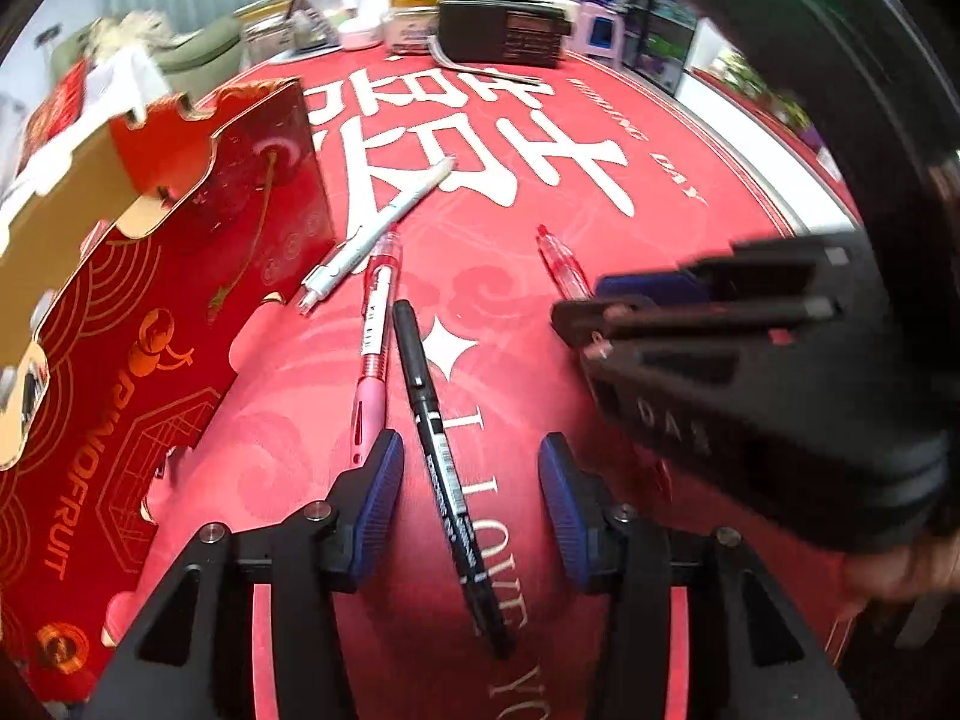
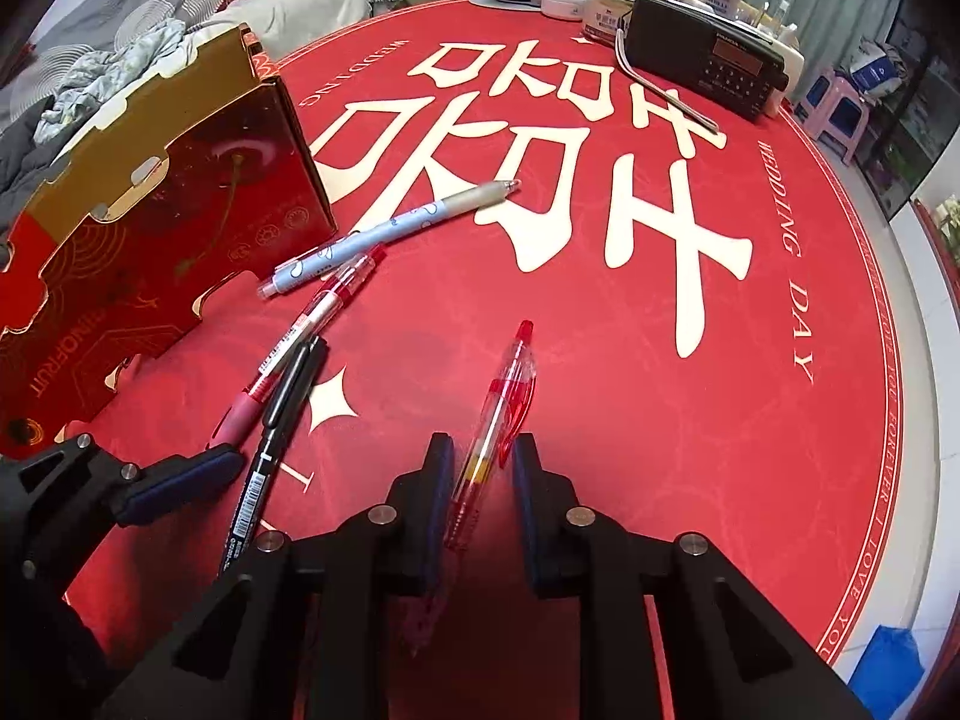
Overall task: Organize rigid objects
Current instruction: 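Grasp the black marker with the left tool while right grasps the clear red pen, then lift and carry the black marker and clear red pen with both tools to the box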
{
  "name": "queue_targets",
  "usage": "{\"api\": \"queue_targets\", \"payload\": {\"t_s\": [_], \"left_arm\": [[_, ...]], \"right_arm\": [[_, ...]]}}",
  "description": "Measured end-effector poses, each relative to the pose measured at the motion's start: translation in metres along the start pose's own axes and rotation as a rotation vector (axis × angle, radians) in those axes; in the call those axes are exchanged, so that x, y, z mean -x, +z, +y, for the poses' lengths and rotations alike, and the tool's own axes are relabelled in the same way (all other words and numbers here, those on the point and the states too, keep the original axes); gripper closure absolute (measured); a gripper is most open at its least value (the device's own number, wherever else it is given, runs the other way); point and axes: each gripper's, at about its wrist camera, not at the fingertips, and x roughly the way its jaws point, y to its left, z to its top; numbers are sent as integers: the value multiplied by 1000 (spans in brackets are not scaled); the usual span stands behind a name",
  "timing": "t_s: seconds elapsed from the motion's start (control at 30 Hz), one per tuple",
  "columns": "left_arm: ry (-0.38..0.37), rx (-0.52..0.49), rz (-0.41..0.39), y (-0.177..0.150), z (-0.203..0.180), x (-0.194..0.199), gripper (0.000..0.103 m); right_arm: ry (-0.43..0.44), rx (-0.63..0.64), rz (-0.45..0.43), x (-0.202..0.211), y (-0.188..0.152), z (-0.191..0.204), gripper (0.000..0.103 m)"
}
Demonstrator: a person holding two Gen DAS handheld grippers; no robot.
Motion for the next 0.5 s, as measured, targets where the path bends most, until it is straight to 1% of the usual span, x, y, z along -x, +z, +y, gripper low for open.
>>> {"api": "queue_targets", "payload": {"t_s": [0.03,0.07,0.1,0.17,0.23,0.3,0.4,0.5], "left_arm": [[25,7,-5,1,1,-1,64],[53,4,-13,2,3,-1,77],[53,11,-18,2,5,-1,85],[69,13,-17,7,7,-3,94],[97,1,-8,10,5,-5,94],[117,4,3,9,3,-5,94],[88,51,38,3,9,-1,95],[47,92,86,-4,14,6,94]], "right_arm": [[5,-2,-17,0,-2,0,81],[6,-1,-40,1,-5,0,81],[5,-2,-52,0,-7,0,81],[-9,16,-58,1,-8,3,81],[-7,4,-57,1,-8,3,81],[2,-8,-60,2,-11,2,84],[30,-48,-52,11,-25,-2,91],[48,-85,-47,18,-41,-3,92]]}}
